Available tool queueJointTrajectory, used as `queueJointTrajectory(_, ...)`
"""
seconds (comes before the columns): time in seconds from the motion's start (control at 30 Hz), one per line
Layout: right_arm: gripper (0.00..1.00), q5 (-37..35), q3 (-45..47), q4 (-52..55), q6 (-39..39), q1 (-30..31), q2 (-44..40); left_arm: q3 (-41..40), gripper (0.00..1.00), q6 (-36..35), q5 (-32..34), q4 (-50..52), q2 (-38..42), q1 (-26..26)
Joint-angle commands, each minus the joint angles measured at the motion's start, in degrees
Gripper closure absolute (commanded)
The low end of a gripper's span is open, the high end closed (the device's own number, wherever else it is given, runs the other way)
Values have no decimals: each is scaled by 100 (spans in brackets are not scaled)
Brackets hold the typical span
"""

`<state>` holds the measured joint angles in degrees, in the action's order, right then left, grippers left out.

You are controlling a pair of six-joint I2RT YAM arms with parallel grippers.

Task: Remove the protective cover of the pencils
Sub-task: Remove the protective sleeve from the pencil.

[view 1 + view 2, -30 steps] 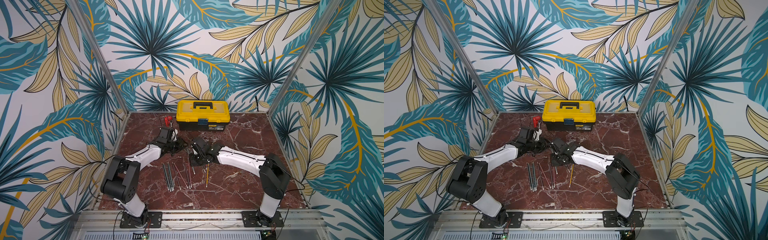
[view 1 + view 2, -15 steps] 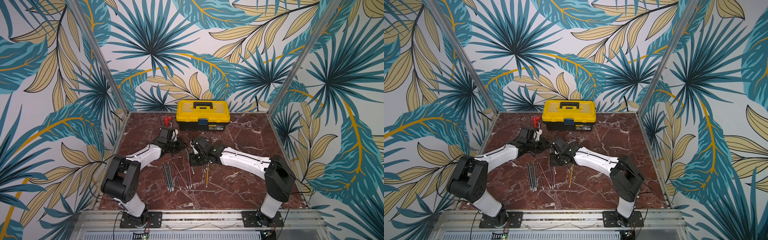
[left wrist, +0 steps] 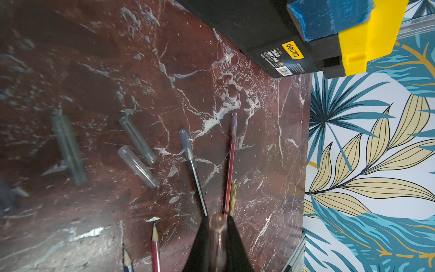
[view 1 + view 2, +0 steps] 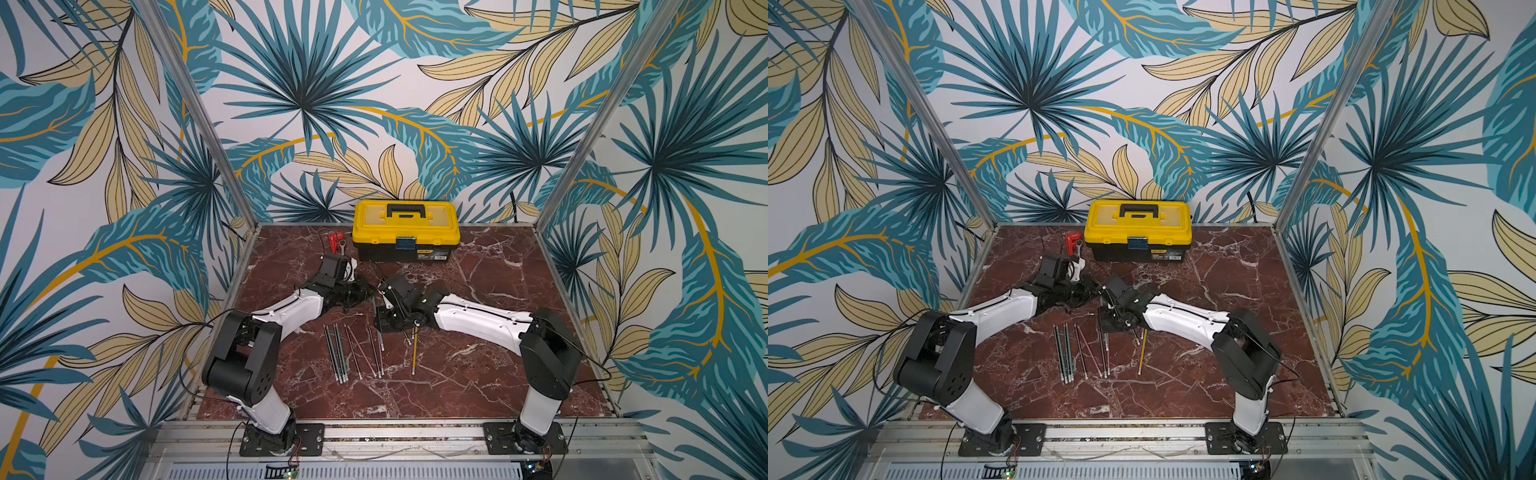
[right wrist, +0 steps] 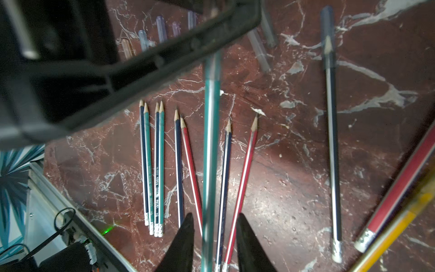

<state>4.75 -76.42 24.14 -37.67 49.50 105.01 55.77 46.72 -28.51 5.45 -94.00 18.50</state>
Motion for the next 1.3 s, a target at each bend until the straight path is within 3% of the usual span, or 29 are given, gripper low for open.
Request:
queueJointTrajectory(0.0,68,-158,-146,1,12,17,210,30,96,-84,0,-22,57,-20)
queueJointTrajectory(0.4,99,269,198,-429,-140,39,64,-26,98,-22,24,-29,145,-118)
queueJointTrajectory(1.03,100,213,2015,-1456,-395,326,-841,-34,99,60,393,-18,166,-220)
queueJointTrajectory(1.27,100,391,2261,-1723,-482,333,-712,594,99,123,599,92,-255,-321)
